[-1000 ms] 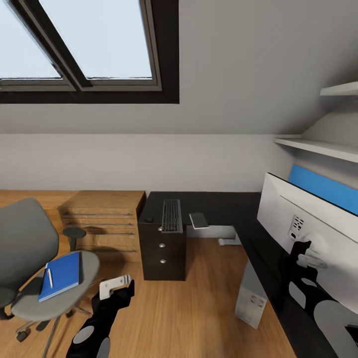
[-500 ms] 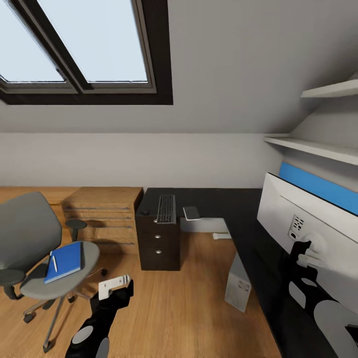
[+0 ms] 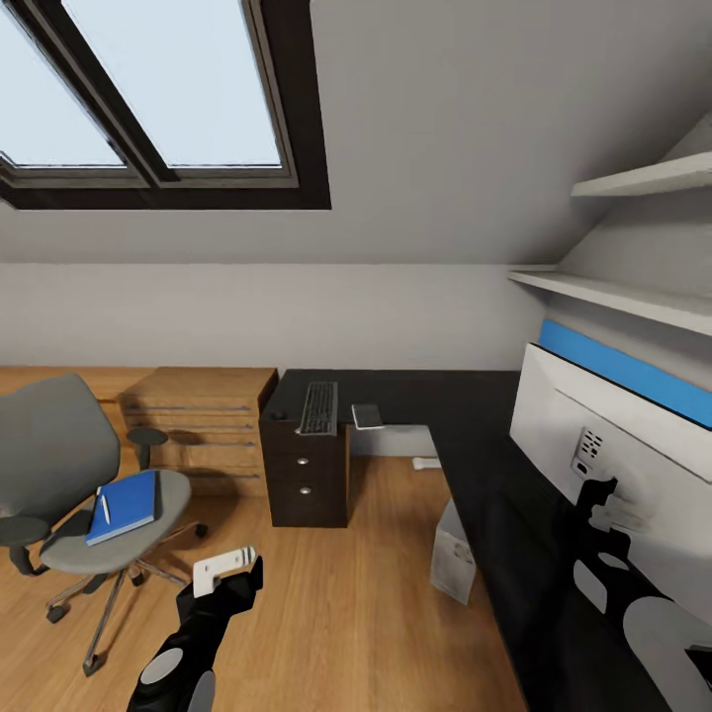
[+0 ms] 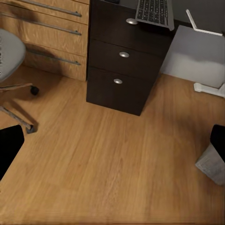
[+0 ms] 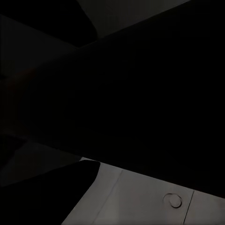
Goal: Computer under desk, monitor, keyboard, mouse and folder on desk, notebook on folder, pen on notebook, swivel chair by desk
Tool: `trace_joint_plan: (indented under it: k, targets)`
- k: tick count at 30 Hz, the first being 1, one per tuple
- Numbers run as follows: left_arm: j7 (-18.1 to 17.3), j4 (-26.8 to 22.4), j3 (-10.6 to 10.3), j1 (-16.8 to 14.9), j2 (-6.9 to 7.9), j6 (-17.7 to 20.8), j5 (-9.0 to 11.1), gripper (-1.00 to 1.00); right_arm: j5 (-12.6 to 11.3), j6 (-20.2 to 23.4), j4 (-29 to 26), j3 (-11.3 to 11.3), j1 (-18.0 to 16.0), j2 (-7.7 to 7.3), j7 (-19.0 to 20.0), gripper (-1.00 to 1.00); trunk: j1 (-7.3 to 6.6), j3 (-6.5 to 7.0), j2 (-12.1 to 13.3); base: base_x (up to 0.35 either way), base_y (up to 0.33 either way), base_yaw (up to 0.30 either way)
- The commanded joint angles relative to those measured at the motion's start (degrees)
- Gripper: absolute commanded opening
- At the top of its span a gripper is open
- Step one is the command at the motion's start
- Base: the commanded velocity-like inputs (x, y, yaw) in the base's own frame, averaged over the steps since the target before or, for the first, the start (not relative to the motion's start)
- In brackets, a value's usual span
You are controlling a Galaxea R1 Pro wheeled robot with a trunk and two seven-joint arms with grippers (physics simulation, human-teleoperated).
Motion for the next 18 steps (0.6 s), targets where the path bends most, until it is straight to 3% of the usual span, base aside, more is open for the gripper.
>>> trace_joint_plan:
  k: [1, 7, 16, 17, 18]
  targets:
    - [0.49, -0.1, -0.08, -0.02, 0.01, 0.19, 0.61, 1.0, -0.95, -0.4, 0.81, -0.27, -0.01, 0.01, 0.14, -1.0, -0.01, -0.09, -0.06, -0.266, -0.017, 0.0]
    - [0.48, -0.1, -0.07, -0.02, 0.01, 0.19, 0.61, 1.0, -0.86, -0.4, 0.75, -0.26, -0.01, 0.04, 0.18, -1.0, -0.01, -0.09, -0.06, -0.283, -0.004, 0.0]
    - [0.49, -0.1, -0.07, -0.02, 0.01, 0.19, 0.61, 1.0, -0.77, -0.53, 0.76, -0.26, -0.01, 0.13, 0.36, -1.0, -0.01, -0.09, -0.06, -0.026, 0.0, 0.0]
    - [0.49, -0.1, -0.07, -0.02, 0.01, 0.19, 0.61, 1.0, -0.77, -0.55, 0.75, -0.26, -0.01, 0.13, 0.37, 1.0, -0.01, -0.09, -0.06, 0.0, 0.0, 0.0]
    - [0.49, -0.1, -0.04, -0.02, 0.01, 0.19, 0.61, 1.0, -0.77, -0.61, 0.74, -0.26, -0.01, 0.14, 0.38, 1.0, -0.01, -0.09, -0.06, 0.0, 0.0, 0.0]
